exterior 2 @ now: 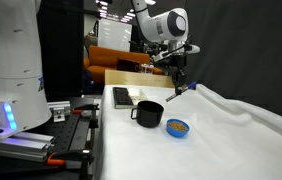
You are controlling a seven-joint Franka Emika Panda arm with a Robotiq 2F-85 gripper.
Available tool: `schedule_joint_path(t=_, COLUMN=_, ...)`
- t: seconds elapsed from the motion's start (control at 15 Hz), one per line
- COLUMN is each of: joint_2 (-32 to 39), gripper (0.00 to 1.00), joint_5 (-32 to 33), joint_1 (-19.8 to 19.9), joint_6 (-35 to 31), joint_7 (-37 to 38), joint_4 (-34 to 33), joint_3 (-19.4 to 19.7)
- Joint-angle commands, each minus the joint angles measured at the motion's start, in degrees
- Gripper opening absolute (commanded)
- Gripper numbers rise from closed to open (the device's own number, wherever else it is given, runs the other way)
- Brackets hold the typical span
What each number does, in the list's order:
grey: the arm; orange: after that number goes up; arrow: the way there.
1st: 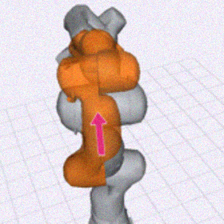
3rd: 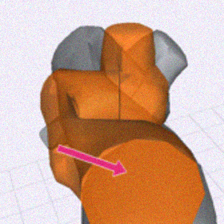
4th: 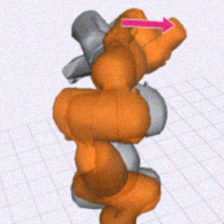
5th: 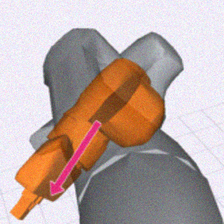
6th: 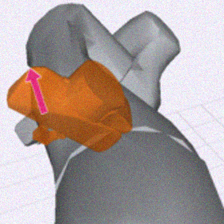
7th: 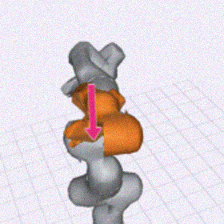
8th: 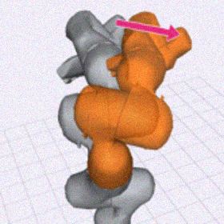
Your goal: Put the pen into the black cup.
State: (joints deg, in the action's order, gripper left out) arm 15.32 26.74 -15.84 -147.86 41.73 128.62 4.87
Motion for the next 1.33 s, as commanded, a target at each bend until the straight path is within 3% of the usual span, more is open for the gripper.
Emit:
schedule_joint_path(t=0.0, joint_2=-0.1, gripper=0.16, joint_5=0.2, joint_1=0.8, joint_6=0.1, joint_7=0.1, joint_4=-0.1, joint_3=-0.8)
schedule_joint_path(t=0.2, joint_2=-0.1, gripper=0.16, joint_5=0.2, joint_1=0.8, joint_6=0.0, joint_7=0.1, joint_4=0.0, joint_3=-0.8)
schedule_joint_path(t=0.27, joint_2=-0.1, gripper=0.04, joint_5=0.2, joint_1=0.8, joint_6=0.0, joint_7=0.1, joint_4=0.0, joint_3=-0.8)
schedule_joint_path(t=0.67, joint_2=0.7, gripper=0.04, joint_5=0.6, joint_1=0.2, joint_6=-0.5, joint_7=1.0, joint_4=-1.7, joint_3=-1.3)
schedule_joint_path(t=1.27, joint_2=-1.3, gripper=0.04, joint_5=0.6, joint_1=1.7, joint_6=-2.3, joint_7=0.0, joint_4=3.8, joint_3=-0.9)
